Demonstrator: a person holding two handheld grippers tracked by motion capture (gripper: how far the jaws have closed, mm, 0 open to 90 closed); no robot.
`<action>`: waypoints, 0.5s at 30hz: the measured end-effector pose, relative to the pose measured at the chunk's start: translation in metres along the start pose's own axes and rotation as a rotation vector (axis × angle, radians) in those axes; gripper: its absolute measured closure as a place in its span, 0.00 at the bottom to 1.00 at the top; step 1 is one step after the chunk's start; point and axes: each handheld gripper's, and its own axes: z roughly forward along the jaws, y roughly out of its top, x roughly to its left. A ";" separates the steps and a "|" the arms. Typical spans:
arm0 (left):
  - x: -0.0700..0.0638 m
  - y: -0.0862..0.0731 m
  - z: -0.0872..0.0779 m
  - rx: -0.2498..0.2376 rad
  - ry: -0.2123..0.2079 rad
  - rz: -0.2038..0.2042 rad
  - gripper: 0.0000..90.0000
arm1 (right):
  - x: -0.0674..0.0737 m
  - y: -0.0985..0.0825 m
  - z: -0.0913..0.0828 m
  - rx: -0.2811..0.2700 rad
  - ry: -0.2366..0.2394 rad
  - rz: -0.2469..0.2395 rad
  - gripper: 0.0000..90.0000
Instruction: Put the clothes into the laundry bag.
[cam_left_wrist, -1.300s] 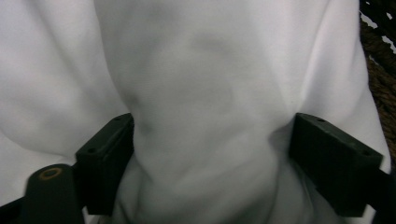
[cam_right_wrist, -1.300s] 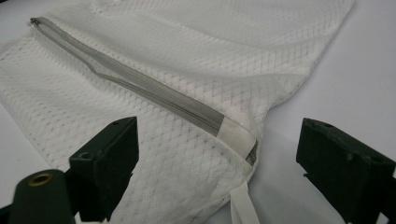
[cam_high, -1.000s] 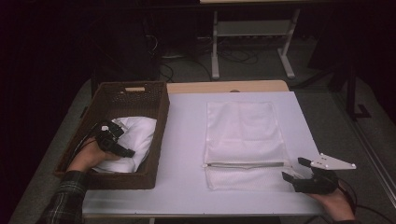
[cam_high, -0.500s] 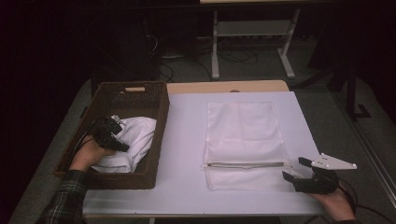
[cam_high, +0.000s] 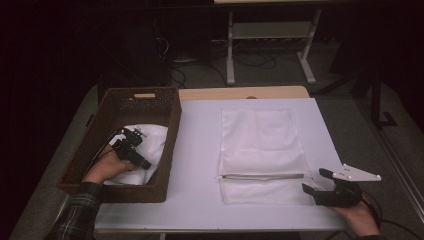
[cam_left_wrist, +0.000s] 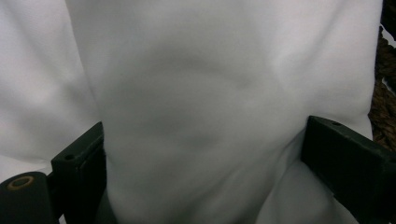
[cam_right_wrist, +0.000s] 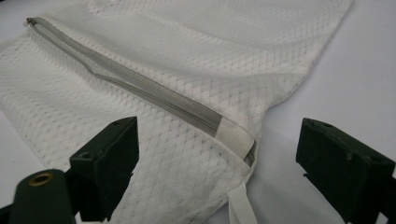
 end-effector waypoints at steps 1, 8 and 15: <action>0.001 -0.001 0.000 -0.007 -0.004 0.001 0.08 | 0.000 0.000 0.000 0.000 0.000 0.001 0.14; 0.006 -0.006 -0.006 -0.045 -0.019 -0.001 0.33 | 0.000 0.000 0.001 0.002 0.002 -0.001 0.14; 0.016 -0.010 -0.015 -0.076 -0.081 -0.049 0.69 | 0.000 0.000 0.000 0.002 0.001 0.000 0.14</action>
